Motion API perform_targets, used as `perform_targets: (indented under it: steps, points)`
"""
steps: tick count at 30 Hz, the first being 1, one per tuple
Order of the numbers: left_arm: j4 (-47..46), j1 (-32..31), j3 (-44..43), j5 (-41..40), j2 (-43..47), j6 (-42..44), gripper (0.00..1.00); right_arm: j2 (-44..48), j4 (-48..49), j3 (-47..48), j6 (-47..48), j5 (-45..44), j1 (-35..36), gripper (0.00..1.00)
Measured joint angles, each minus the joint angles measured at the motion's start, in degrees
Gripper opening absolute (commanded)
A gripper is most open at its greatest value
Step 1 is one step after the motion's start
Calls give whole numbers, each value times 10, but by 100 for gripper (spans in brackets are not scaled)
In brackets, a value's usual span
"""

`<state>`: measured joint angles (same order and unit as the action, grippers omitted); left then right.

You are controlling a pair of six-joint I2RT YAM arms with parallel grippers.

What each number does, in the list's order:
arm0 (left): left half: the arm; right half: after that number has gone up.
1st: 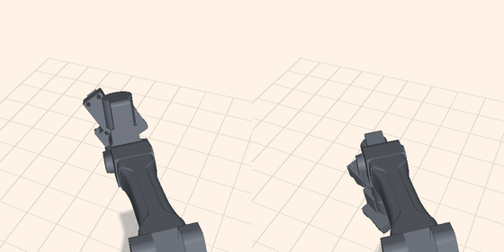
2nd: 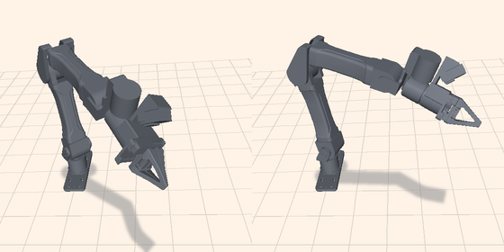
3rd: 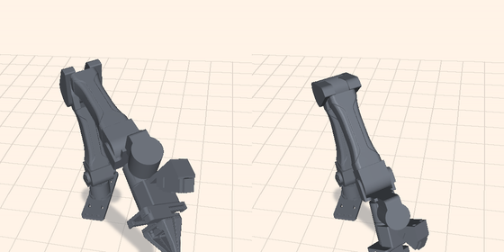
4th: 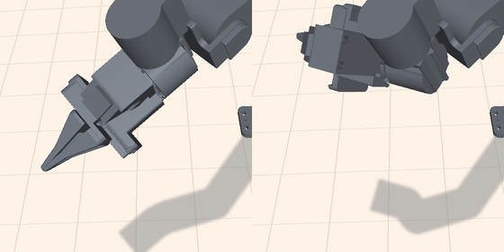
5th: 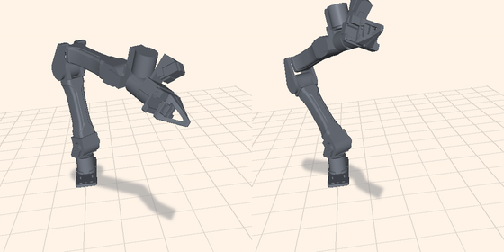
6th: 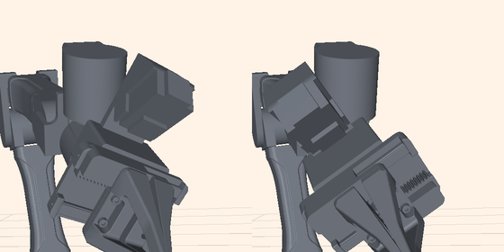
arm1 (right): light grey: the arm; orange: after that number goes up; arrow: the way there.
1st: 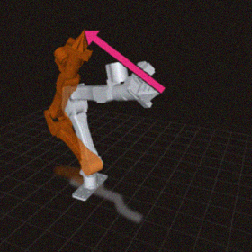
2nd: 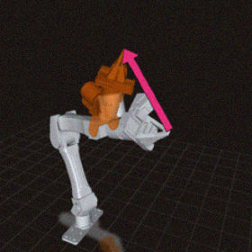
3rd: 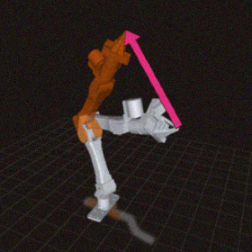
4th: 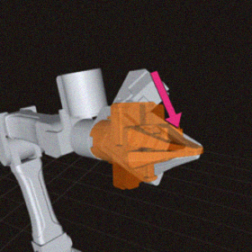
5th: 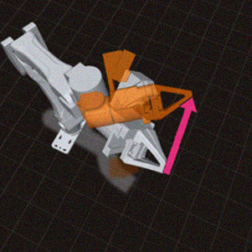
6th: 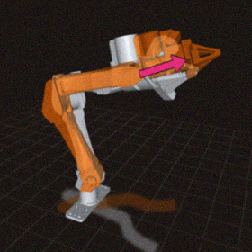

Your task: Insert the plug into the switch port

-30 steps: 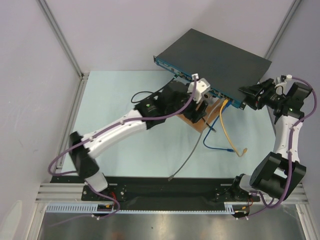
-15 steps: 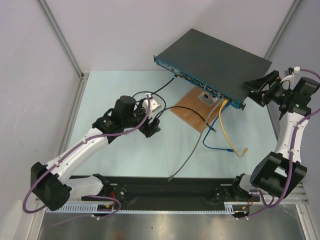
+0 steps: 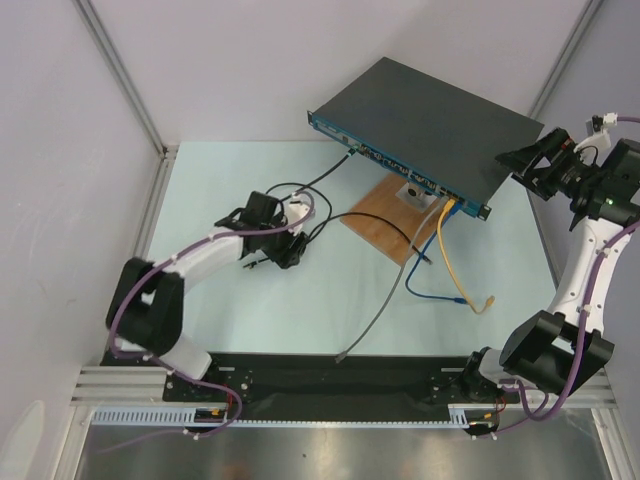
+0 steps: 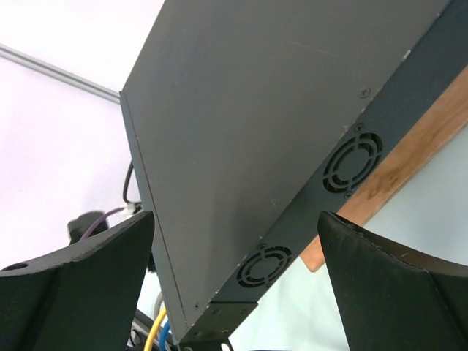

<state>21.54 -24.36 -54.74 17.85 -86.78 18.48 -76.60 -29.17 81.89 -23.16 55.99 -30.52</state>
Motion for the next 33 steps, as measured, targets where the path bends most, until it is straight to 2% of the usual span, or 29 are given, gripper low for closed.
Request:
perform_targets:
  steps: [3,7,13,21,23,24,27,33]
  points:
    - [-3,-10,-47,-13,-70,-8,52,0,-7,1,11,-6,0,100]
    - [-4,-31,-92,-30,-129,-21,52,0,-17,1,21,-12,-1,100]
    - [0,-46,-131,-53,-184,-40,51,0,-28,1,25,-13,-6,100]
    - [1,-46,-155,-94,-225,-54,44,0,-28,1,25,-13,-6,100]
    - [1,-46,-159,-102,-230,-55,38,0,-29,1,25,-12,-7,100]
    - [0,-46,-160,-106,-231,-56,26,0,-29,1,25,-12,-7,99]
    - [0,-45,-161,-114,-231,-60,10,0,-29,1,25,-11,-7,99]
    - [8,-46,-145,-110,-189,-59,3,0,-37,15,37,-9,-9,100]
